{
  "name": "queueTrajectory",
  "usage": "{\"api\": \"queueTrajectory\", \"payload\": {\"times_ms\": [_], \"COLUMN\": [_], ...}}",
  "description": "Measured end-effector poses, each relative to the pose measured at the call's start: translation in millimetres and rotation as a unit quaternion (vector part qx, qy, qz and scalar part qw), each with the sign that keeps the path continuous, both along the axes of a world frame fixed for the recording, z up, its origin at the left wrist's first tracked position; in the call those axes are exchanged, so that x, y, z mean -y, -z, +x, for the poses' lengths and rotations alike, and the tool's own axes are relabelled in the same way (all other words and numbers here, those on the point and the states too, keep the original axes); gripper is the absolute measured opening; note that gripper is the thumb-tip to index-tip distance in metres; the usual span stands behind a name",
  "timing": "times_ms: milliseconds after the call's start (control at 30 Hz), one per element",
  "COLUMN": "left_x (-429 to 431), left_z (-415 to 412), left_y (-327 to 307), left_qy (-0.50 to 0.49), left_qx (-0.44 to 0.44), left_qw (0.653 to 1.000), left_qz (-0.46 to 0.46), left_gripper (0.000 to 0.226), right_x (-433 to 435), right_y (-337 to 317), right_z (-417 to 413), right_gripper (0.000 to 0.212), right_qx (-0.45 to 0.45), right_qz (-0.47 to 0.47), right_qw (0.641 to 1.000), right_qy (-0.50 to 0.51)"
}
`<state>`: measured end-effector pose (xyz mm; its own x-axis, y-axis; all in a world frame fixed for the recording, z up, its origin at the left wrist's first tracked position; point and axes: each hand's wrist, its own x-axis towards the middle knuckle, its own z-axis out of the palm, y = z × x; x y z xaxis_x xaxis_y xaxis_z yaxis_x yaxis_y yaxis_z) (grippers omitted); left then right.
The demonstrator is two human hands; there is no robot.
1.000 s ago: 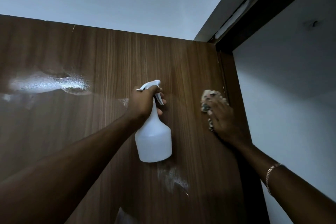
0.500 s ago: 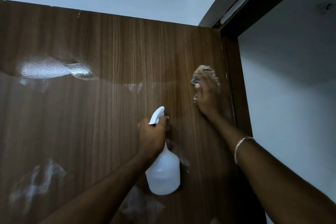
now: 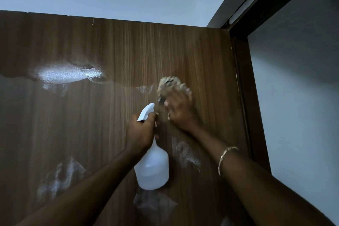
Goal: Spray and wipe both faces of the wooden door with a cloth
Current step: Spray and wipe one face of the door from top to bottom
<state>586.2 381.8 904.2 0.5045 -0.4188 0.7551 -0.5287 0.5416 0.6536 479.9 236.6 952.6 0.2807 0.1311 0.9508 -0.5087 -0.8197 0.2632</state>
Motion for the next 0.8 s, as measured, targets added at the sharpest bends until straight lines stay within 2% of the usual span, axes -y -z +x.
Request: {"api": "queueTrajectory", "payload": {"times_ms": [67, 100, 167, 233, 300, 400, 500, 533, 600, 700, 800], "left_x": [-8.2, -13.2, -22.4, -31.2, -39.7, -50.2, -62.5, -67.3, -77.9, -91.9, -102.8], "left_z": [6.3, 10.0, 18.3, 24.7, 29.9, 36.3, 40.3, 42.7, 49.6, 63.7, 80.3], "left_y": [-0.2, -0.4, -0.4, -1.8, -4.0, -5.3, -3.2, -1.4, 2.7, 9.4, 11.1], "left_qy": [-0.006, -0.007, -0.016, -0.032, -0.048, -0.077, -0.09, -0.092, -0.094, -0.106, -0.113], "left_qx": [0.006, 0.009, 0.015, 0.015, 0.009, 0.013, 0.002, 0.004, 0.009, 0.005, 0.001], "left_qw": [1.0, 1.0, 1.0, 0.999, 0.999, 0.997, 0.996, 0.995, 0.995, 0.994, 0.993], "left_qz": [-0.003, -0.003, -0.001, -0.003, -0.014, -0.026, -0.028, -0.027, -0.024, -0.018, -0.02], "left_gripper": [0.028, 0.028, 0.028, 0.026, 0.023, 0.025, 0.027, 0.028, 0.027, 0.024, 0.023], "right_x": [6.2, 15.0, 32.6, 30.1, 7.2, -32.0, -41.6, -34.4, -16.9, -11.8, -47.1], "right_y": [33.1, 45.2, 48.7, 22.0, -16.1, -35.3, 10.9, 28.1, 47.7, 22.5, -21.3], "right_z": [-7.3, -18.7, -37.3, -35.8, -9.4, 42.5, 53.3, 44.9, 23.2, 19.5, 66.5], "right_gripper": [0.055, 0.055, 0.055, 0.052, 0.05, 0.053, 0.066, 0.067, 0.062, 0.053, 0.052], "right_qx": [-0.098, -0.085, 0.019, 0.117, 0.141, 0.055, -0.112, -0.133, -0.073, 0.076, 0.116], "right_qz": [-0.043, -0.05, -0.012, 0.058, 0.083, 0.029, -0.045, -0.051, -0.042, 0.032, 0.064], "right_qw": [0.994, 0.995, 1.0, 0.991, 0.987, 0.998, 0.993, 0.99, 0.996, 0.997, 0.991], "right_qy": [0.028, 0.033, 0.015, 0.002, -0.007, -0.016, 0.011, 0.014, 0.013, -0.008, -0.024]}}
